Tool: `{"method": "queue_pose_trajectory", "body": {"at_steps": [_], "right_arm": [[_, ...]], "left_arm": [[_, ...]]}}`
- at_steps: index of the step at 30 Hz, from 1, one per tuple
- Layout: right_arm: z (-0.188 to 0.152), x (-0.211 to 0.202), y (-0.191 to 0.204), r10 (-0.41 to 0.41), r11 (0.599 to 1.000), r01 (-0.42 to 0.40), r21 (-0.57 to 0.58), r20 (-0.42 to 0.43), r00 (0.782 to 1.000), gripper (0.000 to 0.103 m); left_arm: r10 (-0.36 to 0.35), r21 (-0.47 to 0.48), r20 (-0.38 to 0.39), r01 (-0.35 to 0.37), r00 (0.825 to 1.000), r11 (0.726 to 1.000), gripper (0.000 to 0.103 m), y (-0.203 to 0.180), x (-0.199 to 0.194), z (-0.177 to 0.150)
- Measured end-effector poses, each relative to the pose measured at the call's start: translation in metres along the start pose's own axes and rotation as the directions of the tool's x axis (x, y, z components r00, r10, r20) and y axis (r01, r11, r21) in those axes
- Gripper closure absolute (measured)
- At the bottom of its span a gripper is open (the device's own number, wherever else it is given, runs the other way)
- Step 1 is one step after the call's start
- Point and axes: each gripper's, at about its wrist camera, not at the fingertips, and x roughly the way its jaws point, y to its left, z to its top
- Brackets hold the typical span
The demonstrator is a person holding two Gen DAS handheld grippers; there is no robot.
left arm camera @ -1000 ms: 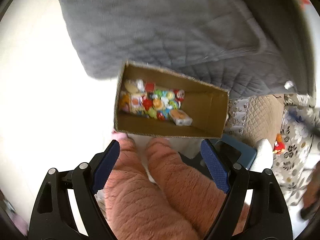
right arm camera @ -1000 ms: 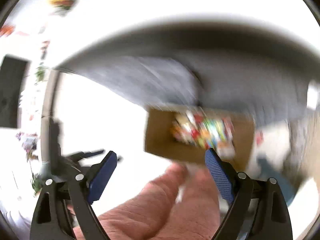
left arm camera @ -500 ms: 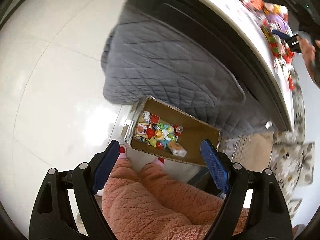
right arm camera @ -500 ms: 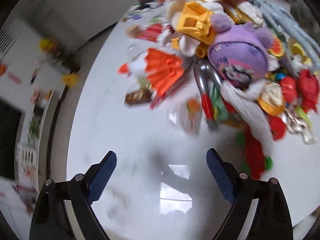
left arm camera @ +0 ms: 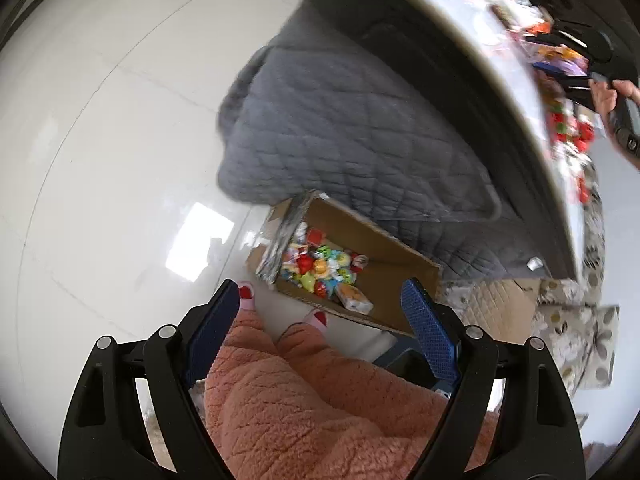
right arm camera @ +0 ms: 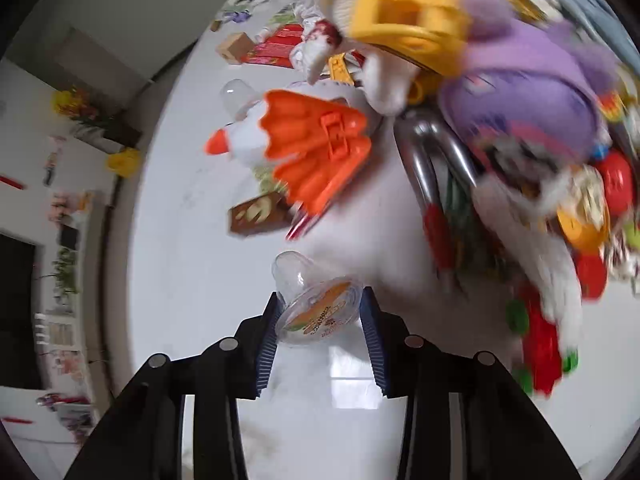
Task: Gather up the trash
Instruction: 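Grasp a plastic cup with the right tool while the left tool grasps a white-orange toy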
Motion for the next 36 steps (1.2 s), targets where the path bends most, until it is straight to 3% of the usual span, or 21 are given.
{"method": "queue_pose_trajectory", "body": {"at_steps": [3, 8, 10, 12, 14, 20, 23, 26, 30, 31, 32, 34, 36], "right_arm": [[-0.028, -0.033, -0.006, 0.092, 0.996, -0.092, -0.019, 0.008, 0.996, 0.064], [-0.09, -0.089, -0.036, 0.147, 0.988, -0.145, -0.055, 0.03, 0.989, 0.064], [-0.11, -0.107, -0.054, 0.17, 0.985, -0.169, -0.026, 0.039, 0.985, 0.064], [-0.129, -0.124, -0.069, 0.178, 0.984, -0.179, -0.002, 0.061, 0.982, 0.064], [-0.14, -0.14, -0.074, 0.176, 0.984, -0.177, 0.01, 0.094, 0.98, 0.064], [-0.178, -0.172, -0.104, 0.184, 0.977, -0.199, 0.079, 0.165, 0.969, 0.064], [-0.189, -0.173, -0.112, 0.173, 0.974, -0.194, 0.115, 0.175, 0.969, 0.064], [-0.194, -0.174, -0.123, 0.161, 0.969, -0.191, 0.156, 0.186, 0.969, 0.064], [-0.202, -0.184, -0.134, 0.137, 0.966, -0.178, 0.187, 0.213, 0.968, 0.064], [-0.204, -0.187, -0.138, 0.134, 0.964, -0.178, 0.196, 0.219, 0.967, 0.064], [-0.205, -0.188, -0.139, 0.128, 0.965, -0.173, 0.199, 0.221, 0.967, 0.064], [-0.206, -0.19, -0.142, 0.119, 0.966, -0.165, 0.199, 0.223, 0.968, 0.064], [-0.207, -0.192, -0.145, 0.118, 0.966, -0.164, 0.2, 0.222, 0.968, 0.064]], "left_arm": [[-0.039, 0.1, 0.052, 0.034, 0.998, 0.994, 0.022, -0.021, -0.024, 0.01], [-0.075, 0.249, 0.162, 0.032, 0.984, 0.968, 0.022, -0.067, -0.057, 0.057], [-0.085, 0.348, 0.22, 0.003, 0.972, 0.937, 0.015, -0.095, -0.061, 0.088], [-0.075, 0.412, 0.253, -0.037, 0.965, 0.91, 0.014, -0.12, -0.058, 0.118], [-0.091, 0.454, 0.26, -0.038, 0.961, 0.89, 0.014, -0.149, -0.05, 0.156], [-0.115, 0.478, 0.231, -0.01, 0.966, 0.878, 0.014, -0.226, -0.01, 0.243], [-0.071, 0.528, 0.255, -0.077, 0.964, 0.846, 0.014, -0.274, 0.018, 0.268], [-0.049, 0.544, 0.278, -0.116, 0.959, 0.831, 0.014, -0.302, 0.037, 0.287], [0.043, 0.539, 0.241, -0.171, 0.969, 0.825, 0.016, -0.322, 0.077, 0.314], [0.061, 0.544, 0.245, -0.19, 0.968, 0.818, 0.03, -0.324, 0.082, 0.316], [0.059, 0.553, 0.236, -0.184, 0.97, 0.813, 0.033, -0.326, 0.086, 0.318], [0.009, 0.566, 0.177, -0.109, 0.984, 0.817, 0.075, -0.328, 0.089, 0.323], [-0.007, 0.562, 0.175, -0.094, 0.985, 0.822, 0.088, -0.328, 0.084, 0.326]]}}
